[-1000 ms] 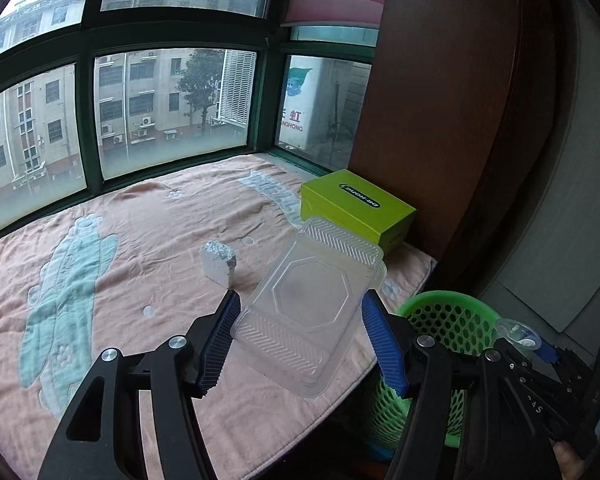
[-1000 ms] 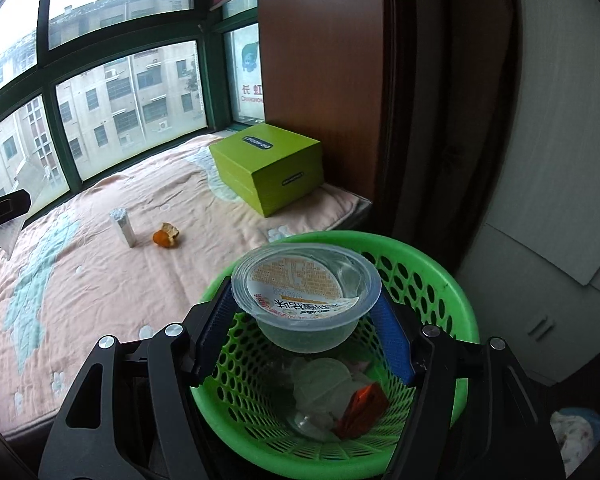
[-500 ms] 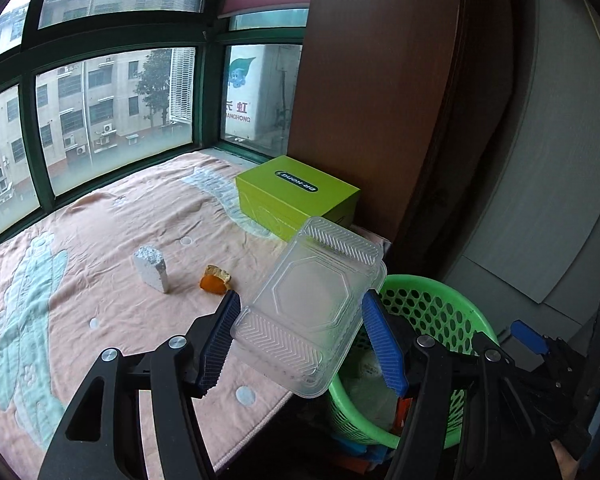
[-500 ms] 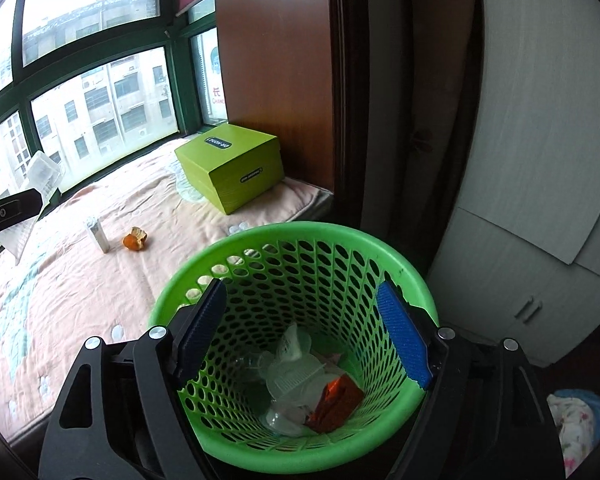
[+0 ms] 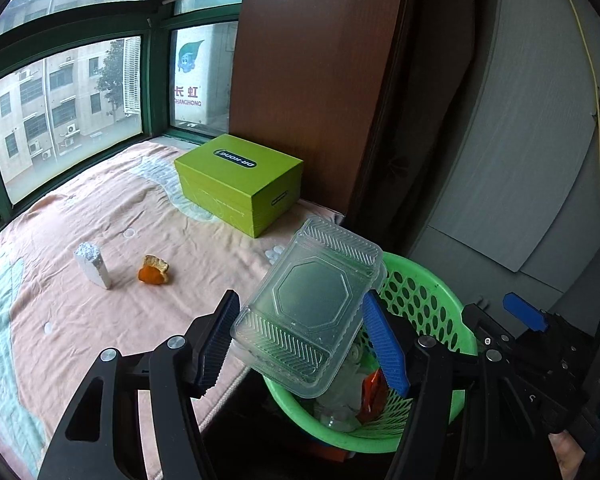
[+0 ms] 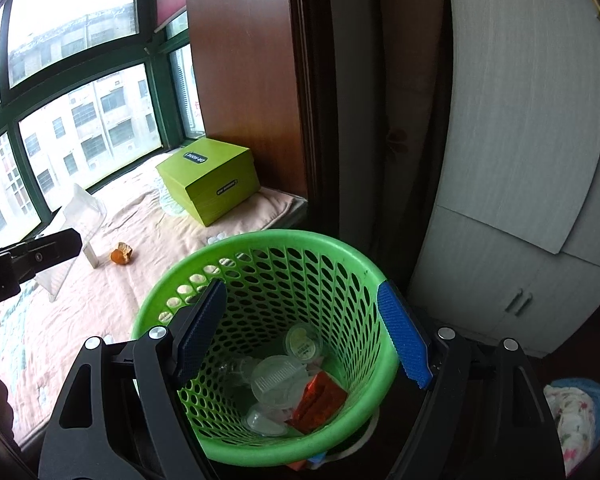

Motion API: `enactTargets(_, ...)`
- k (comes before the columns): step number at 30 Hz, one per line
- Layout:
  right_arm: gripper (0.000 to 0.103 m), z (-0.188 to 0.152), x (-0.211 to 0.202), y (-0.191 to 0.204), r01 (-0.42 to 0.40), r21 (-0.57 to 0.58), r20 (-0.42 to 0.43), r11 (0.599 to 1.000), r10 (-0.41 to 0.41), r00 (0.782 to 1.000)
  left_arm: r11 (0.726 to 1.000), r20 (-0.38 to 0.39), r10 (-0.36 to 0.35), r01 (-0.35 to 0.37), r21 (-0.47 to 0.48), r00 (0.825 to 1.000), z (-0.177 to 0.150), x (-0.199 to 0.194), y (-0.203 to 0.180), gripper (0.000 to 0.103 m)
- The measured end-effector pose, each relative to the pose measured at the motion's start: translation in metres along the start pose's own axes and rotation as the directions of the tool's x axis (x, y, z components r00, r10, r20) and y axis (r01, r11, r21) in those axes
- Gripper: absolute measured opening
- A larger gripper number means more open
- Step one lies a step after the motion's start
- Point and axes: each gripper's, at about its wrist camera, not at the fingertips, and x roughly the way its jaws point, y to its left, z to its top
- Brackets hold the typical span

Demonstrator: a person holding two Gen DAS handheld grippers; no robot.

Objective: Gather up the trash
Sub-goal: 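Return the right tool from the basket toward the table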

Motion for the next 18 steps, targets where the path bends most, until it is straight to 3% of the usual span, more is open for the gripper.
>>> enactTargets(6, 0.077, -0.002, 0.000, -0.008, 0.011, 0.015, -0.003, 1.000, -0.011, 1.000, 0.998, -0.034, -0.056, 0.057, 0.026, 0.998, -0.002, 0.014, -0.018, 0.063)
enactTargets(10, 0.077, -0.003, 0.000, -0.010, 0.011, 0.020, -0.007, 1.000, -0.010, 1.000, 0.997, -0.042, -0.071, 0.073, 0.035, 0.997, -0.005, 0.019, -0.022, 0.071)
enactTargets(18, 0.077, -0.001, 0.001, -0.003, -0.012, 0.005, -0.009, 1.000, 0.012, 1.000, 1.000, -0.036, -0.025, 0.025, -0.003, 0.999, -0.003, 0.013, 0.000, 0.073)
